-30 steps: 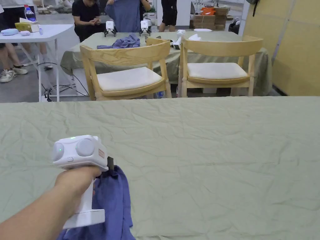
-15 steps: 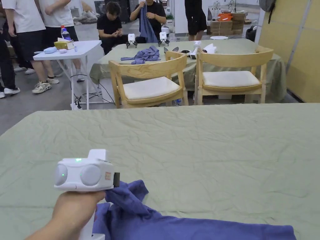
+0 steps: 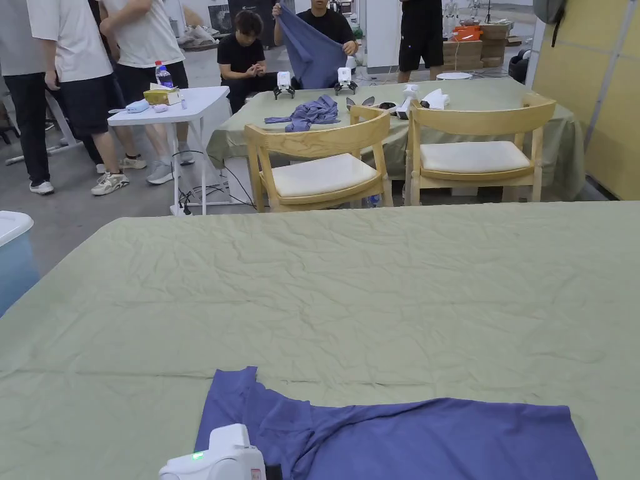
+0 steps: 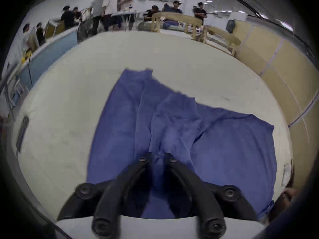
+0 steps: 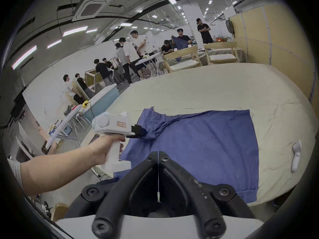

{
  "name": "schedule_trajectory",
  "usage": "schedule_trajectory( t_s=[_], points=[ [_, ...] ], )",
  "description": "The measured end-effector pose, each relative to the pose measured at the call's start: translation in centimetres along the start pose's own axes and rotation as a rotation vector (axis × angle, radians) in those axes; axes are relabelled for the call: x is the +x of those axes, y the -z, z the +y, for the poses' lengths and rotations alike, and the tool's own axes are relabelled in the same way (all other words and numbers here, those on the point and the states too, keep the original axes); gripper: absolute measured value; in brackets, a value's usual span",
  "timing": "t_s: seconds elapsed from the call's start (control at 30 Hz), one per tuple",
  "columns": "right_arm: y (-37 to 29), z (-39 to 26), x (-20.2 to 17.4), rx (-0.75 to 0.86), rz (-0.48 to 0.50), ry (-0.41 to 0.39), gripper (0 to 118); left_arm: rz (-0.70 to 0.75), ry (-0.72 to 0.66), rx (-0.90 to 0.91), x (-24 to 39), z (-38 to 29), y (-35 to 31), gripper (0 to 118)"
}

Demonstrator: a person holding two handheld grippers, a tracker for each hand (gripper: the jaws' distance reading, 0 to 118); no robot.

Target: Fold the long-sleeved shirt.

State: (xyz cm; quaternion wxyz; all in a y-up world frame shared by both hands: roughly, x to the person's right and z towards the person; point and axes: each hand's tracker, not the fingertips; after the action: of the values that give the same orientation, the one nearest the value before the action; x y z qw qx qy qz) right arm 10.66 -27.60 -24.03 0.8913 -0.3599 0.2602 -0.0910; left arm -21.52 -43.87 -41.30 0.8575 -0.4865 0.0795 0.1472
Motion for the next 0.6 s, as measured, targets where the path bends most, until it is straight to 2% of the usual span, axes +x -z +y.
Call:
schedule_trajectory(
  t_s=[0.03,0.07,0.1,0.17,0.23,0.33,0.37,0.4,0.43,0.47,0.5,0.57,0.6],
  points=[
    [-0.2,-0.1,-0.2,-0.001,-0.002,-0.003,4,-0.012,-0.024,-0.035,-0.4,-0.4,1.2,113],
    [-0.3,-0.3,-0.3,-0.002,-0.007,-0.009,4,-0.037,-0.019,-0.083,-0.9,-0.7,1.9,118],
    [-0.6,-0.4,-0.3,0.0,-0.008,-0.011,4,-0.062,-0.027,-0.102,-1.2,-0.8,1.8,115],
    [-1.2,-0.6,-0.1,0.008,-0.006,-0.004,4,-0.045,-0.078,0.055,-1.7,-0.6,-1.0,112],
    [-1.4,-0.8,0.4,0.01,-0.006,0.009,4,-0.115,-0.128,0.148,-2.5,-0.3,-4.1,103],
    [-1.2,-1.0,1.4,0.012,-0.014,0.036,4,-0.238,-0.146,0.172,-3.9,-0.7,-9.3,105],
    [-1.0,-1.0,1.7,0.01,-0.017,0.047,4,-0.254,-0.104,0.146,-4.5,-1.2,-11.0,100],
    [-0.8,-1.0,1.8,0.011,-0.02,0.055,4,-0.258,-0.045,0.136,-5.0,-1.9,-12.2,84],
    [-0.6,-1.0,2.0,0.015,-0.026,0.066,4,-0.253,0.02,0.175,-4.8,-2.9,-13.5,26],
    [-0.3,-0.9,2.2,0.016,-0.031,0.076,4,-0.219,0.071,0.194,-5.0,-3.9,-13.9,2],
    [0.1,-0.8,2.4,0.015,-0.032,0.084,4,-0.197,0.042,0.191,-5.1,-4.7,-14.7,0],
    [1.0,-0.6,2.7,0.01,-0.035,0.105,4,-0.284,0.063,0.109,-5.8,-4.5,-14.1,0],
    [1.6,-0.6,3.0,0.008,-0.035,0.111,4,-0.271,0.073,0.105,-5.7,-4.1,-13.7,0]
  ],
)
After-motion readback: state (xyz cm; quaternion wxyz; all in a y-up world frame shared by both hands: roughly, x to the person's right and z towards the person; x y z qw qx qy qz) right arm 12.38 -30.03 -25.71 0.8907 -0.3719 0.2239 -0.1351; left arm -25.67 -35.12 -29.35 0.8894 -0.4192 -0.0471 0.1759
